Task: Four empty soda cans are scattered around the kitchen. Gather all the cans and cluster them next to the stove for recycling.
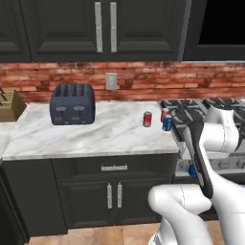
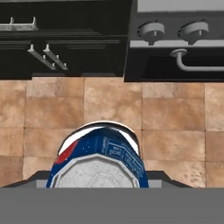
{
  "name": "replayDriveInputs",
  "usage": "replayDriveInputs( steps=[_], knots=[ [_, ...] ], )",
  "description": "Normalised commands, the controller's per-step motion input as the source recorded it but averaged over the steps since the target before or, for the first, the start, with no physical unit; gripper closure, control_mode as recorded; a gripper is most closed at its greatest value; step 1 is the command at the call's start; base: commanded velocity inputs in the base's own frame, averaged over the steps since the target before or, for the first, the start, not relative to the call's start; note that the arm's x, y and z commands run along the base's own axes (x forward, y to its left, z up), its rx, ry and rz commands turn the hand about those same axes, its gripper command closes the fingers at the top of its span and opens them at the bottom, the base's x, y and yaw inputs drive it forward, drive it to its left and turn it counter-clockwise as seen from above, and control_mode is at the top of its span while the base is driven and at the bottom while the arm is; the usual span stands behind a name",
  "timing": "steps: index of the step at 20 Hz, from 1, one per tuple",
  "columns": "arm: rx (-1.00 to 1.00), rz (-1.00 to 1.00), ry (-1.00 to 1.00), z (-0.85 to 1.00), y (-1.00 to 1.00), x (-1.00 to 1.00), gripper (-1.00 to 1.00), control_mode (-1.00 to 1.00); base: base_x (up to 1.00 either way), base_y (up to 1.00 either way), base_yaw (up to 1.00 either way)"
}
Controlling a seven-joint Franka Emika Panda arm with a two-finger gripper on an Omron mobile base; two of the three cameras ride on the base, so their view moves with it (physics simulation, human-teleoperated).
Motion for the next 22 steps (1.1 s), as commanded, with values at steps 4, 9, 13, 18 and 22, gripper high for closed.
replayDriveInputs(
  steps=[4,9,13,18,22],
  knots=[
    [0.0,0.0,0.0,0.0,0.0,0.0,1.0,1.0,0.27,0.08,-0.38],
    [0.0,0.0,0.0,0.0,0.0,0.0,1.0,1.0,0.44,0.08,-0.18],
    [0.0,0.0,0.0,0.0,0.0,0.0,1.0,1.0,0.56,0.0,0.0],
    [0.0,0.0,0.0,0.0,0.0,0.0,1.0,1.0,0.59,0.01,0.01],
    [0.0,0.0,0.0,0.0,0.0,0.0,1.0,1.0,0.49,0.0,0.0]
  ],
)
